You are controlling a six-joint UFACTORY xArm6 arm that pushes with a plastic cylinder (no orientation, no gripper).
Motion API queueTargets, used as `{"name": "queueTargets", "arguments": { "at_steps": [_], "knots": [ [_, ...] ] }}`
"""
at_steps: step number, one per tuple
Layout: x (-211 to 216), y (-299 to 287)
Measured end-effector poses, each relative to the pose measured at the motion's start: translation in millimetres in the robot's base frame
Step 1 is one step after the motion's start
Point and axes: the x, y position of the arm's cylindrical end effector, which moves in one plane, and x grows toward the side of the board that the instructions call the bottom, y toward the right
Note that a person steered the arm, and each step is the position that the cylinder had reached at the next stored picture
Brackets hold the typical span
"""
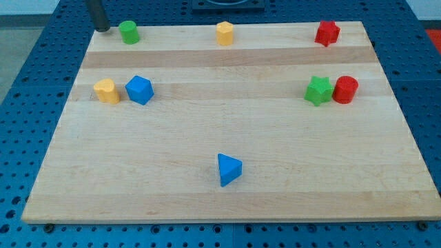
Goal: Slide the green circle vertically above the blue cube
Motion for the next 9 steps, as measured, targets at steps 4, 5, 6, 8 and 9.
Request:
{"name": "queueTargets", "arguments": {
  "at_steps": [4,5,6,8,9],
  "knots": [
    [18.5,82.8],
    [39.7,102.7],
    [46.6,126.5],
    [64.4,129.4],
    [64.4,117.0]
  ]
}}
